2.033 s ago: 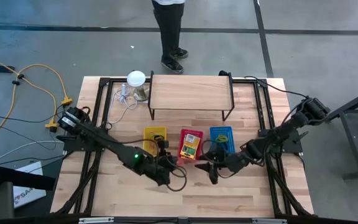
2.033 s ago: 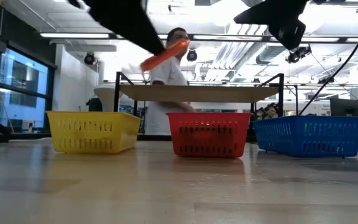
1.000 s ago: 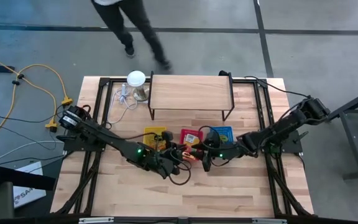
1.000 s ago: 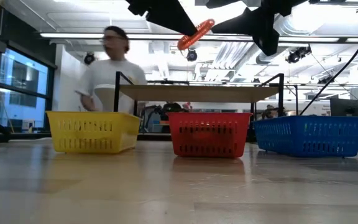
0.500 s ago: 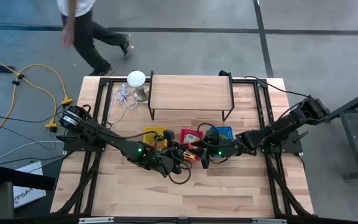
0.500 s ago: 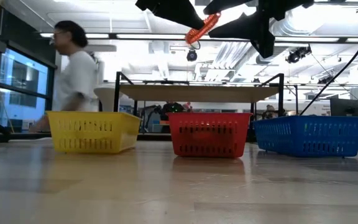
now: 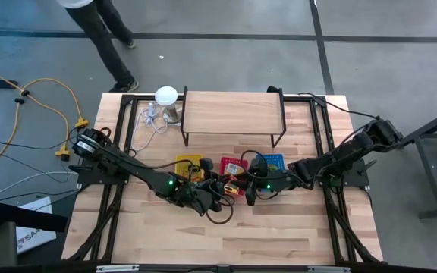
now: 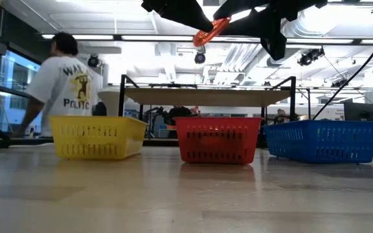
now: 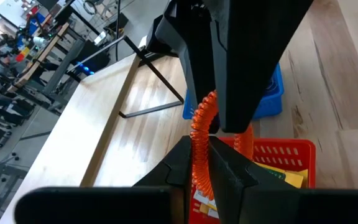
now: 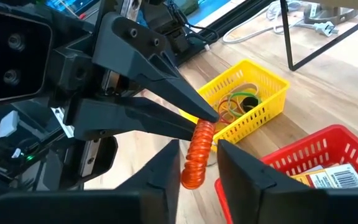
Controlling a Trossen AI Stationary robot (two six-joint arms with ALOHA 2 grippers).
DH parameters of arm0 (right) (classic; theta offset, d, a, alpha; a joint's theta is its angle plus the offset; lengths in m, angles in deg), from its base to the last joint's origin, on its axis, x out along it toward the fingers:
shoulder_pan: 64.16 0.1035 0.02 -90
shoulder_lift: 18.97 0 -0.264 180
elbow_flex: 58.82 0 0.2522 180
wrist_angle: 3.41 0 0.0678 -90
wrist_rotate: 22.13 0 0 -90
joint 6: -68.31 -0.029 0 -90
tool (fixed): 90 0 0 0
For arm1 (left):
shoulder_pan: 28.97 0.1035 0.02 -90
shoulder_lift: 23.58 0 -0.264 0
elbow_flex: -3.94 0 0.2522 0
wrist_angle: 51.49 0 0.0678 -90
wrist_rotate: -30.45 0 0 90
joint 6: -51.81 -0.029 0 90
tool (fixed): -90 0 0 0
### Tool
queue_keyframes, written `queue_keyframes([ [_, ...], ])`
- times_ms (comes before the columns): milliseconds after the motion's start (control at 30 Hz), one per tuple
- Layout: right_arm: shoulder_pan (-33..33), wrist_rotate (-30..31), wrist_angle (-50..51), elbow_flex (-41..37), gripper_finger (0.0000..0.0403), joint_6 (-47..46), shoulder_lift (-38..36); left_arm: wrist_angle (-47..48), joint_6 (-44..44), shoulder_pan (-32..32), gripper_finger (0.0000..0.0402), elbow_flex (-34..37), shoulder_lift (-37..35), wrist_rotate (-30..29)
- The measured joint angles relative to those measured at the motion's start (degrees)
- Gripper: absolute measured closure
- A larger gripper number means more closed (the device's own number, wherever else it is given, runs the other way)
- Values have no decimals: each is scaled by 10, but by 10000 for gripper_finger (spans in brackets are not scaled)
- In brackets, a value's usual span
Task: Pick & Place Office Desk Supplies
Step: Put the red spiral keychain into the blue bin
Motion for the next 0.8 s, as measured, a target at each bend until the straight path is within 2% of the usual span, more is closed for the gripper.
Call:
queue_keyframes([
  [367,0,0,0,0,378,11,0,1,0,0,366,0,0,0],
  [633,0,0,0,0,378,11,0,1,0,0,364,0,0,0],
  [800,0,0,0,0,379,11,0,0,-1,0,338,0,0,2],
])
